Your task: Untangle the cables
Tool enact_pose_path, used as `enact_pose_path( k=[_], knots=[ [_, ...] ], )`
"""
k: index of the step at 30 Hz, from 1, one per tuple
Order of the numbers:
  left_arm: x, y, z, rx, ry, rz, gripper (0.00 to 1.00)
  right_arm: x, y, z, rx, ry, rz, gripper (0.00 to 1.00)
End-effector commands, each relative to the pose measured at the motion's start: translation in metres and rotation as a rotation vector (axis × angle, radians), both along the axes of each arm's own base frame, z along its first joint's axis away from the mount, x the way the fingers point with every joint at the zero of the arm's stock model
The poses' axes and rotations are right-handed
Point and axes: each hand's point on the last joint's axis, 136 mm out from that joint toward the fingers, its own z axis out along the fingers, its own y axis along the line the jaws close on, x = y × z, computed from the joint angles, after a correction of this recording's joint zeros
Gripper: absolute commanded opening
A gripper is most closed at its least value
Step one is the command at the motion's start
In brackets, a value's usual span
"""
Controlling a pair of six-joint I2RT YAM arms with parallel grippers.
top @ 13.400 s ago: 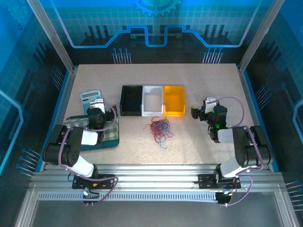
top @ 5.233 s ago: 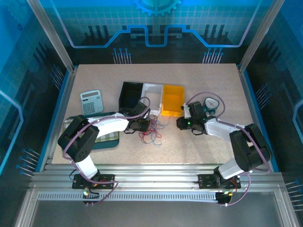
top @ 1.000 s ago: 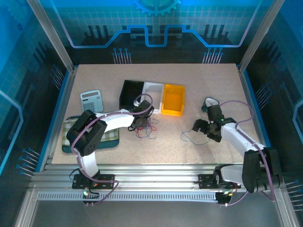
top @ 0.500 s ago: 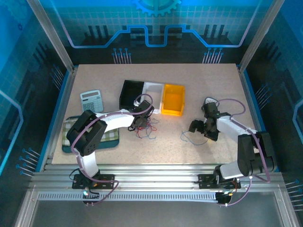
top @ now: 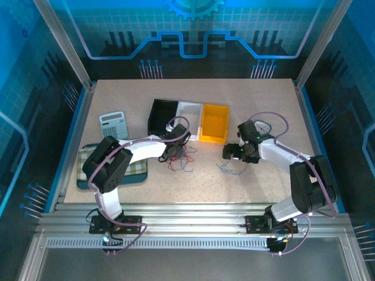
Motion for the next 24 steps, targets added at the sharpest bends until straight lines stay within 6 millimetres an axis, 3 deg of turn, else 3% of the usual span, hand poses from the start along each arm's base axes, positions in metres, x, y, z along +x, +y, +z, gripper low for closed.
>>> enact_pose_path(
  k=[1,6,15,22,24],
  knots=[
    [-0.008,-0.013,-0.019,-0.023,0.074,-0.053,0.0,0.002,0.02,0.007,0.04,-0.059,0.126,0.98],
    [-0.007,-0.015,-0.02,-0.026,0.077,-0.059,0.0,-0.01,0.028,-0.002,0.049,-0.037,0.173,0.98],
    [-0.005,-0.016,-0.021,-0.019,0.076,-0.066,0.0,-0.025,0.032,-0.016,-0.098,0.028,0.251,0.94],
    [-0.004,-0.017,-0.02,-0.018,0.073,-0.066,0.0,-0.028,0.035,-0.024,-0.12,0.049,0.246,0.62],
    [-0.004,-0.016,-0.02,-0.018,0.071,-0.063,0.0,-0.028,0.034,-0.024,-0.124,0.042,0.248,0.48]
  ],
)
